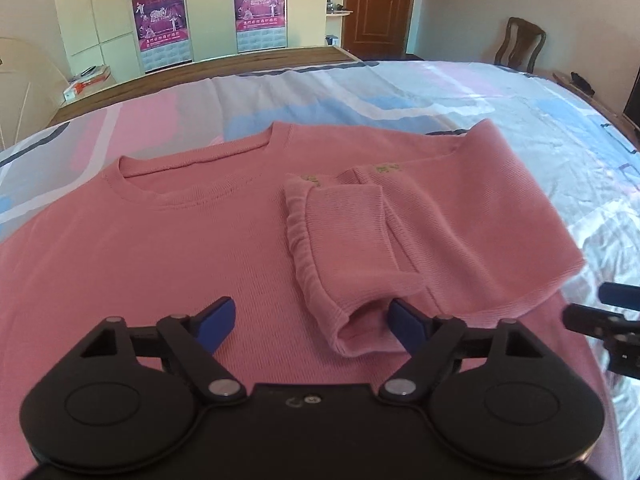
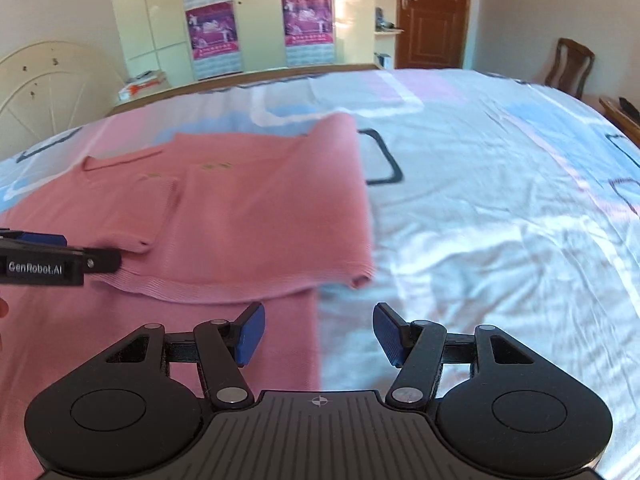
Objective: Fold small clothes
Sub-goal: 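Move the left tool to the cuff of the other sleeve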
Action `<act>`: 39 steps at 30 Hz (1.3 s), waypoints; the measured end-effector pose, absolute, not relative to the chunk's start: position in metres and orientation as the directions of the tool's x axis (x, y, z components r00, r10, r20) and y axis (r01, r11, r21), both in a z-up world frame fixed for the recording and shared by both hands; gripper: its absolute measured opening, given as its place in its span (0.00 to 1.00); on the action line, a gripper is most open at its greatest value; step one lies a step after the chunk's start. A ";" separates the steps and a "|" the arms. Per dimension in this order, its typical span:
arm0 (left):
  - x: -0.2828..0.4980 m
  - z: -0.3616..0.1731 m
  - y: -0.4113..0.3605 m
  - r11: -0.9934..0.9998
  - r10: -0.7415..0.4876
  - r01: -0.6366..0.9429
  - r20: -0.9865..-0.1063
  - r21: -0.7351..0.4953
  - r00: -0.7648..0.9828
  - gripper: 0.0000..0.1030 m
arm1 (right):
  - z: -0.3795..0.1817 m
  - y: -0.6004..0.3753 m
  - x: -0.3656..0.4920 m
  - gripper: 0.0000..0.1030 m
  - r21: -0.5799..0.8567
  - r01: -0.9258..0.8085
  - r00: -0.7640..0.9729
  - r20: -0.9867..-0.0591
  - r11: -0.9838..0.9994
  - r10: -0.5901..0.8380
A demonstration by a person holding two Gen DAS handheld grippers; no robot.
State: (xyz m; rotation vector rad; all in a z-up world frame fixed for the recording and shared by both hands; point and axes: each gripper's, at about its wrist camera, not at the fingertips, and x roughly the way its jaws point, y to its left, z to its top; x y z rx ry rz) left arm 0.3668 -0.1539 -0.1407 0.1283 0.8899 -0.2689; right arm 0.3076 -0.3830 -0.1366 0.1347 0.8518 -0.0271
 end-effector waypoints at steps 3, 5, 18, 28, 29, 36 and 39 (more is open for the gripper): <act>0.370 -0.146 -0.151 0.959 -0.195 0.283 -0.771 -0.020 0.606 0.67 | -0.140 -0.390 0.305 0.58 0.108 0.090 0.650 -0.759 0.990 0.024; 0.372 -0.147 -0.147 0.963 -0.206 0.268 -0.752 -0.041 0.626 0.51 | -0.142 -0.390 0.306 0.58 0.104 0.094 0.649 -0.761 0.990 0.018; 0.379 -0.094 -0.094 0.967 -0.238 0.135 -0.573 -0.217 0.784 0.03 | -0.152 -0.388 0.336 0.58 0.087 0.133 0.663 -0.748 0.987 -0.024; 0.379 -0.122 -0.071 0.953 -0.272 0.082 -0.707 -0.292 0.652 0.95 | -0.152 -0.384 0.341 0.58 0.112 0.116 0.663 -0.748 0.987 0.007; 0.378 -0.125 -0.073 0.954 -0.274 0.087 -0.714 -0.287 0.644 0.94 | -0.152 -0.384 0.340 0.58 0.113 0.116 0.663 -0.748 0.987 0.008; 0.389 -0.156 -0.072 0.911 -0.362 0.047 -0.740 -0.409 0.567 0.48 | -0.150 -0.384 0.337 0.58 0.113 0.125 0.665 -0.747 0.986 0.002; 0.391 -0.159 -0.066 0.908 -0.340 0.009 -0.726 -0.419 0.598 0.13 | -0.151 -0.384 0.334 0.58 0.106 0.127 0.665 -0.747 0.986 -0.005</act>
